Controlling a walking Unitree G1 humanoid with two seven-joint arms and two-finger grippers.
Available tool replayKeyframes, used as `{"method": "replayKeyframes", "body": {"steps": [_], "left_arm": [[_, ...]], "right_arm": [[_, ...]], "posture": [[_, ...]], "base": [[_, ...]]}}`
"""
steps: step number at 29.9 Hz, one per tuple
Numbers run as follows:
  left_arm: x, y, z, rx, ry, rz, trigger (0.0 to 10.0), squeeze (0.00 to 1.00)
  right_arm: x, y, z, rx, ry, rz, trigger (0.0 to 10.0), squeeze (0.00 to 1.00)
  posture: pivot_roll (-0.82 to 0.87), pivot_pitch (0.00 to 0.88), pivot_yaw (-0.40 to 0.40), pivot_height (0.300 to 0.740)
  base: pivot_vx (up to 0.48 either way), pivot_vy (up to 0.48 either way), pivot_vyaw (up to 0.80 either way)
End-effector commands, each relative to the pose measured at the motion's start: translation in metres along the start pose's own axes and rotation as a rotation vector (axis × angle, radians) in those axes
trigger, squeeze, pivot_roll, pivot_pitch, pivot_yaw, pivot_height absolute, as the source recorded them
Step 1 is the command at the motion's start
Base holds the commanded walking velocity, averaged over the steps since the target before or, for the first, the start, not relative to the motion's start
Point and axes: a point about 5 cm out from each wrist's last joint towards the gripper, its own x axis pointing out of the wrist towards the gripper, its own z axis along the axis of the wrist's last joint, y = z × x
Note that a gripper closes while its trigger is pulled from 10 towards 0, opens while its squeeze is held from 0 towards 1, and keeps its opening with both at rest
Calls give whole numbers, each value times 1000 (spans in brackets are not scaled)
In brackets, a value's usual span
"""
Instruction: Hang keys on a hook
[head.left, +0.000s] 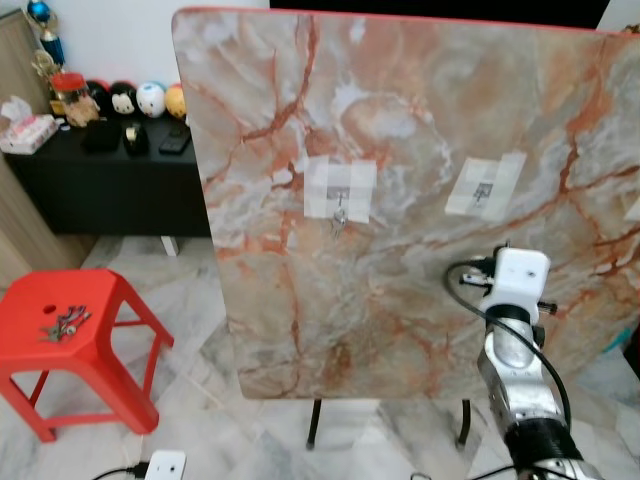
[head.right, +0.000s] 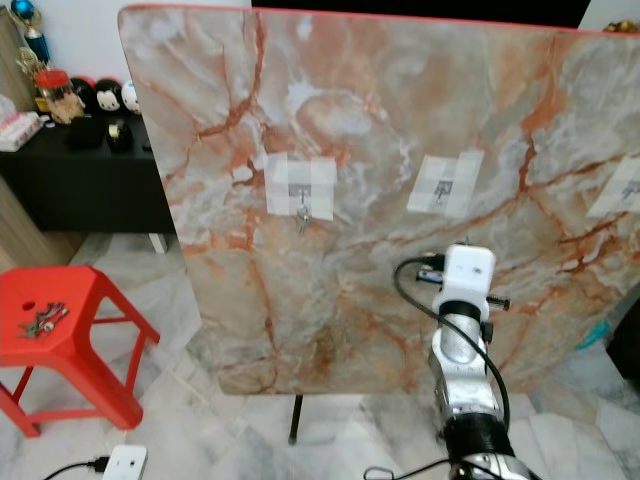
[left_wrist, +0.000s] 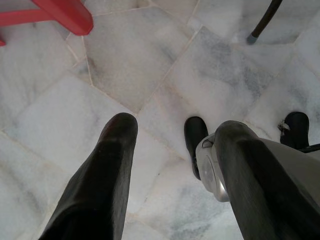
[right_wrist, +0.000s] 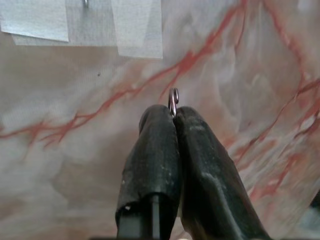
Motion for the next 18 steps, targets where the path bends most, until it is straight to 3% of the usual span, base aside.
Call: {"method": "replayKeyframes", "body": {"steps": [1, 5, 8, 14, 18], "left_arm": [[0, -3, -3, 14, 15, -7, 10000, 0], [0, -3, -3, 15, 15, -7, 10000, 0], [0, -3, -2, 17, 14, -8, 10000, 0], [0, -3, -2, 15, 13, -8, 10000, 0], [0, -3, -1, 16, 13, -9, 10000, 0]], "right_arm": [[-1, -7, 6, 21, -32, -2, 10000, 0], [-7, -10, 1, 2, -23, 42, 10000, 0], [-11, -12, -2, -56, 5, 213, 10000, 0], [-12, -28, 1, -158, 32, 350, 10000, 0], [-18, -31, 3, -150, 84, 524, 10000, 0]], "posture": [[30, 0, -87, 740], [28, 0, -86, 740], [26, 0, -85, 740], [24, 0, -86, 740], [16, 0, -84, 740]], "base": [[0, 0, 0], [0, 0, 0], [0, 0, 0], [0, 0, 0], [0, 0, 0]]}}
